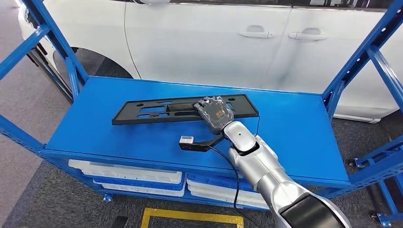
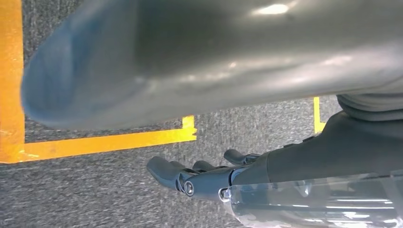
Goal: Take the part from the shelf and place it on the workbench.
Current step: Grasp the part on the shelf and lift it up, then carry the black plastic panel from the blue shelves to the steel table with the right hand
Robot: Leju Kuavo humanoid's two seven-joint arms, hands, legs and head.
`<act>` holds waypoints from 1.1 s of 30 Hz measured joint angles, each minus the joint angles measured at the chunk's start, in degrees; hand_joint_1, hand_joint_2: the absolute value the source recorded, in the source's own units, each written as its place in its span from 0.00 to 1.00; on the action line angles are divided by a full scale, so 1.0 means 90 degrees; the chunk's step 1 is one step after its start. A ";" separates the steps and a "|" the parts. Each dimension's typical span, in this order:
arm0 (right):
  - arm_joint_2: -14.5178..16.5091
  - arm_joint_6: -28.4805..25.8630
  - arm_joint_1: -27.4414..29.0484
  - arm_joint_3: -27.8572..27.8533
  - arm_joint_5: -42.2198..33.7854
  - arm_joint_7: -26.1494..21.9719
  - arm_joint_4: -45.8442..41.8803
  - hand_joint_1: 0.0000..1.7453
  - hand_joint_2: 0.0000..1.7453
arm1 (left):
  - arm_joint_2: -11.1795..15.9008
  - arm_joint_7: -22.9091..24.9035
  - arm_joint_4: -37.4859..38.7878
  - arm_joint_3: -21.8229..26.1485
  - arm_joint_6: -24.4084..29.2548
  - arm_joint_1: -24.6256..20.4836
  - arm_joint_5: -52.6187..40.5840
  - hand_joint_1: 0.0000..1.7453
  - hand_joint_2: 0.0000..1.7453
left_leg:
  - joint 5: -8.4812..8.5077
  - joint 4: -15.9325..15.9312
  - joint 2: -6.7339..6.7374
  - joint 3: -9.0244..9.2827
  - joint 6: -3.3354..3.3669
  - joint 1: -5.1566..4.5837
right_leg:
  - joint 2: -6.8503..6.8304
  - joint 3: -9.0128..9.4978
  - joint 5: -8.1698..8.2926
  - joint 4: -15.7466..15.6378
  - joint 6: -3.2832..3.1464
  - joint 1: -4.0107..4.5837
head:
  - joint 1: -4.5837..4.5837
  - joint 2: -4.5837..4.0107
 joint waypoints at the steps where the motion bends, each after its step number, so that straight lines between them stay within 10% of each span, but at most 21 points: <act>1: -0.0019 0.0064 -0.0097 0.0025 0.0044 0.0022 -0.0140 1.00 1.00 | 0.0000 -0.0013 0.0000 0.0001 -0.0001 0.0008 0.0010 0.00 0.00 | -0.0016 -0.0064 -0.0006 0.0018 0.0040 -0.0012 | 0.0002 -0.0029 -0.0003 0.0023 0.0030 0.0013 | 0.0000 0.0000; 5: -0.0153 0.0323 -0.0465 0.0108 0.0107 0.0083 -0.0707 1.00 1.00 | 0.0011 -0.0047 0.0000 0.0012 0.0003 0.0044 0.0033 0.00 0.00 | 0.0026 -0.0087 -0.0016 -0.0022 0.0213 -0.0014 | -0.0005 -0.0150 -0.0145 0.0222 0.0148 -0.0009 | 0.0000 0.0000; 10: -0.0269 0.0411 -0.0652 0.0178 0.0111 0.0110 -0.1067 1.00 1.00 | 0.0012 -0.0052 0.0000 0.0015 0.0003 0.0047 0.0033 0.00 0.00 | 0.0026 -0.0095 -0.0020 -0.0023 0.0280 -0.0015 | -0.0007 -0.0955 -0.0815 0.1905 0.0219 -0.0026 | 0.0000 0.0000; 15: -0.0383 0.0444 -0.0796 0.0279 0.0193 0.0168 -0.1363 1.00 1.00 | 0.0000 -0.0052 0.0000 0.0015 0.0000 0.0039 0.0022 0.00 0.00 | 0.0006 -0.0092 -0.0042 -0.0020 0.0251 -0.0054 | -0.0003 -0.0261 0.0085 0.0217 0.0017 0.0051 | 0.0000 0.0000; 20: -0.0608 0.0744 -0.1156 0.0366 0.0085 0.0164 -0.1935 1.00 1.00 | -0.0005 -0.0073 0.0001 0.0015 -0.0006 0.0043 0.0021 0.00 0.00 | -0.0082 -0.0012 -0.0028 -0.0078 0.0103 -0.0071 | -0.0014 -0.0142 0.0137 -0.0091 -0.0069 0.0032 | -0.0001 0.0000; 25: -0.0776 0.1152 -0.1358 0.0429 -0.0839 -0.0089 -0.2702 1.00 1.00 | 0.0002 -0.0127 0.0000 0.0017 -0.0002 0.0039 0.0064 0.00 0.00 | -0.0771 0.1589 -0.0016 -0.0819 -0.0012 -0.0045 | -0.0016 -0.0076 0.0143 -0.0145 -0.0123 -0.0003 | -0.0002 0.0000; 29: -0.0945 0.2143 -0.1355 0.0367 -0.2891 -0.0620 -0.3397 1.00 1.00 | 0.0013 -0.0158 0.0000 0.0020 -0.0010 0.0041 0.0079 0.00 0.00 | -0.0087 0.0529 -0.0006 -0.0359 -0.0023 -0.0014 | -0.0004 -0.0084 0.0047 -0.0019 -0.0059 -0.0004 | -0.0002 0.0000; 33: -0.1087 0.3303 -0.1289 0.0183 -0.5198 -0.1054 -0.3859 1.00 1.00 | 0.0016 -0.0148 0.0000 0.0020 -0.0024 0.0031 0.0069 0.00 0.00 | 0.0017 -0.0021 -0.0037 -0.0129 0.0122 -0.0028 | 0.0000 -0.0162 0.0015 0.0072 0.0057 0.0032 | -0.0002 0.0000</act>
